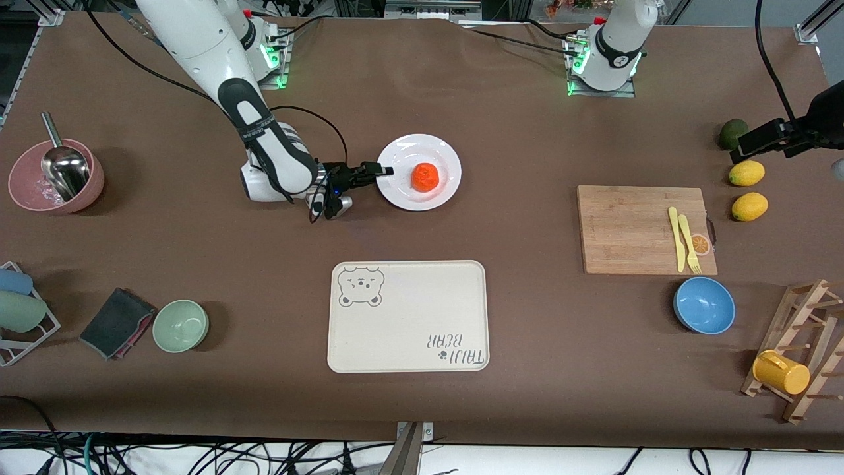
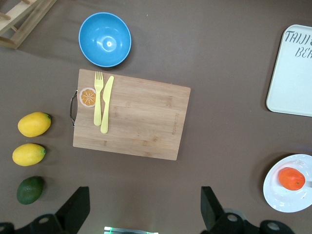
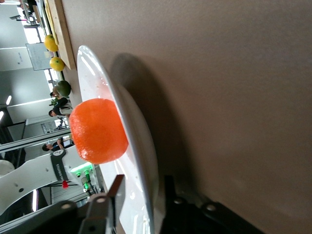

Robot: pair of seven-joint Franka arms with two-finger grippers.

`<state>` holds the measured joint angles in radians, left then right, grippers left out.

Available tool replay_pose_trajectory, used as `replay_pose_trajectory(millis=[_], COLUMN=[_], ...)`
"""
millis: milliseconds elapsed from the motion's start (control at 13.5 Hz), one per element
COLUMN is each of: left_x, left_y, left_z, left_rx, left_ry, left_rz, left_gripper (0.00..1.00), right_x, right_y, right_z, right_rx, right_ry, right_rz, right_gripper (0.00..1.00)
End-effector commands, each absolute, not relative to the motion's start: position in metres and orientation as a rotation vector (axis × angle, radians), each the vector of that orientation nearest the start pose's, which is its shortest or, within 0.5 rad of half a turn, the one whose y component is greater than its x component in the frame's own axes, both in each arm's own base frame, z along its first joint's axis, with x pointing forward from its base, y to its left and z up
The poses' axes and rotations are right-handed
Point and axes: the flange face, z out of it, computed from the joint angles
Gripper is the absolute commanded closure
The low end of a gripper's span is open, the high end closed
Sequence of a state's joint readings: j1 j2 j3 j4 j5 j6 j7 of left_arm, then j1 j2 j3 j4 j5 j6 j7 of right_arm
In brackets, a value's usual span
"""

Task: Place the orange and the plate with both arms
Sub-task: 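Grip the white plate rim with the right gripper, then slide the plate with the orange onto the bear tray, right gripper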

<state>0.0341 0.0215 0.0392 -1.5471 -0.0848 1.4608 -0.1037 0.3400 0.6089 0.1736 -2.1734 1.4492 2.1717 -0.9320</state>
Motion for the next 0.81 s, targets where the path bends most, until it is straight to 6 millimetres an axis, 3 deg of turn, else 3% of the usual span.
replay_pose_trajectory(millis=[0, 148, 370, 519, 741], left_x=[0.548, 0.548, 0.548, 0.548, 0.547], left_y=[0.030, 0.030, 0.030, 0.030, 0.031], left_z=[0.622, 0.622, 0.622, 0.622, 0.622], left_rx=[-3.237, -3.237, -3.237, -3.237, -3.236], left_ry=[-0.285, -0.285, -0.284, -0.284, -0.287], left_rz=[0.157, 0.157, 0.159, 0.159, 0.162], left_gripper=[0.00, 0.00, 0.00, 0.00, 0.00], right_x=[0.421, 0.427, 0.446, 0.461, 0.477], right_y=[0.302, 0.303, 0.312, 0.338, 0.401], right_z=[0.094, 0.098, 0.115, 0.135, 0.172], right_rx=[-2.095, -2.097, -2.094, -2.108, -2.155], right_ry=[-0.169, -0.178, -0.159, -0.129, -0.038], right_rz=[0.319, 0.306, 0.291, 0.293, 0.261], right_gripper=[0.93, 1.00, 1.00, 1.00, 1.00])
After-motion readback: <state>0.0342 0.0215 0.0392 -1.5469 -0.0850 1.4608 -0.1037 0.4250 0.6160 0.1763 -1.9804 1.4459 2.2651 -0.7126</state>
